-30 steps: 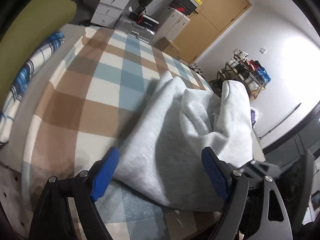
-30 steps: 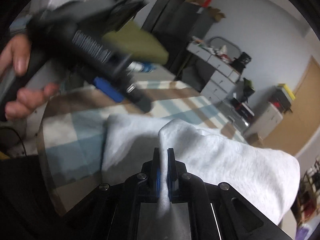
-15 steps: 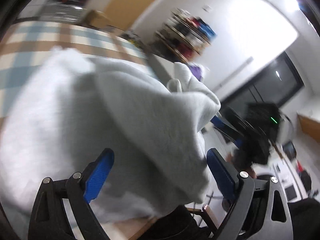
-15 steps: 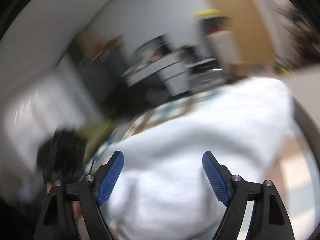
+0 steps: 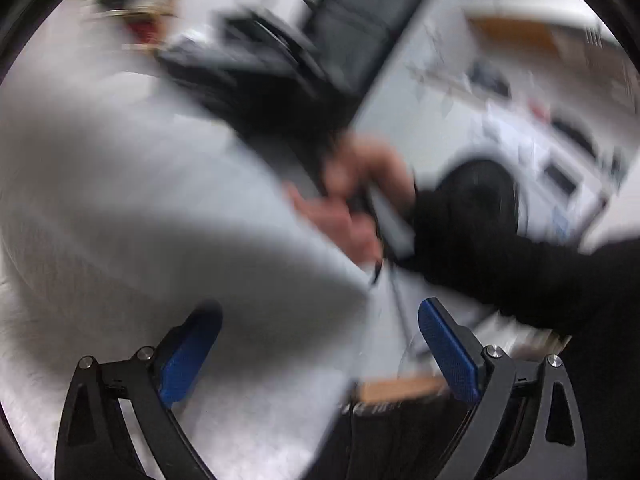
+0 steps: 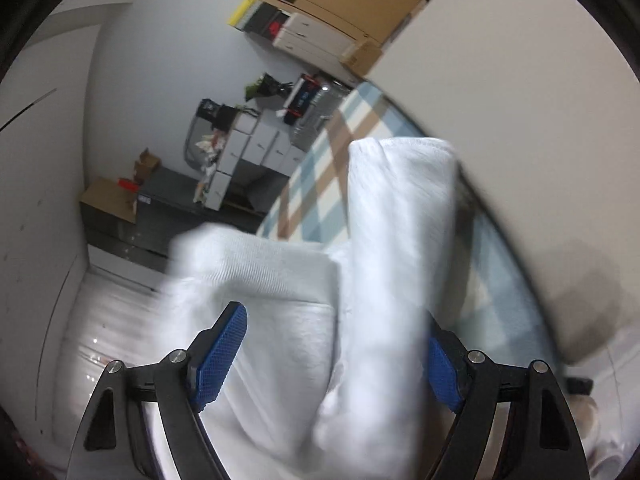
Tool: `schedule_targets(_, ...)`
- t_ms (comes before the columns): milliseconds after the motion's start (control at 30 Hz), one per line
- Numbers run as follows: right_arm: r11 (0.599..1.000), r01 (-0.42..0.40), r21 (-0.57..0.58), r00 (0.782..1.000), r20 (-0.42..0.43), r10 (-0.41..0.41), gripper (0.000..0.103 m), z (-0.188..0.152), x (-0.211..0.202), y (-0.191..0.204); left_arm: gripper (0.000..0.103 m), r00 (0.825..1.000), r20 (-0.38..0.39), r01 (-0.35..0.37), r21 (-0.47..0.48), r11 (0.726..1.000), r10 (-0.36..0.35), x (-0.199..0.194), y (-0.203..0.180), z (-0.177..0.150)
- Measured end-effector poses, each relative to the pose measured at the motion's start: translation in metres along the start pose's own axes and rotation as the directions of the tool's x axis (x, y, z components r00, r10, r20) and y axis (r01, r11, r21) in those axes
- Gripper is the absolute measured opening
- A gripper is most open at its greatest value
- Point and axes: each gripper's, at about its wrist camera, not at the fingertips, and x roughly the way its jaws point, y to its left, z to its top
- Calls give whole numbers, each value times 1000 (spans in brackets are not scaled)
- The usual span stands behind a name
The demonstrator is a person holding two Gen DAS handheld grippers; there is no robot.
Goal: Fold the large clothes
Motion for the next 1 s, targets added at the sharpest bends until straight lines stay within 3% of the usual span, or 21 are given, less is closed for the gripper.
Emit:
schedule_targets(100, 999, 39, -25, 999, -34, -40, 84, -6, -6, -9, 95, 999, -15, -35, 58, 998, 36, -1, -18, -14)
schedule_targets(167, 999, 34, -38, 999, -31, -35, 84, -6, -12, -18, 95, 999, 23, -43, 6, 999, 43, -16, -13, -19)
schedule_targets(267, 999, -42, -20, 999, 13, 42, 84, -4, -26, -25, 97, 985, 104, -124, -121, 985, 137, -46, 11, -22)
schedule_targets(333, 992, -126, -18, 992, 16, 126, 84, -7, -29, -27, 97, 960, 145, -203, -221, 954, 238, -64, 34, -30)
schedule_targets(400, 980, -198, -15, 980, 5, 198, 84, -10, -29, -32, 97, 944, 133, -251, -300, 920, 301, -75, 52, -37)
schedule_targets(500, 943, -332, 21, 943, 10, 332, 84, -6, -22, -39, 97, 935, 127, -254, -415, 874, 332, -87, 73, -51)
schedule_targets(567, 926, -378, 18, 926, 31, 377, 84, -10, -27, -43, 97, 928, 131, -259, -449, 855, 350, -95, 78, -61)
schedule_targets(700, 934, -358, -9, 933, 46, 358, 88, -27, -35, -50, 97, 916, 137, -279, -456, 845, 376, -94, 72, -58)
schedule_targets(800, 961, -266, -70, 963, 32, 269, 88, -38, -37, -45, 97, 909, 116, -306, -465, 831, 400, -96, 77, -57)
schedule_targets(867, 968, -228, -109, 971, 47, 234, 88, -43, -45, -44, 97, 908, 122, -303, -472, 828, 402, -97, 77, -58)
schedule_targets(1000, 946, -312, -84, 942, 106, 319, 88, -54, -66, -59, 97, 898, 123, -315, -487, 814, 422, -99, 90, -71)
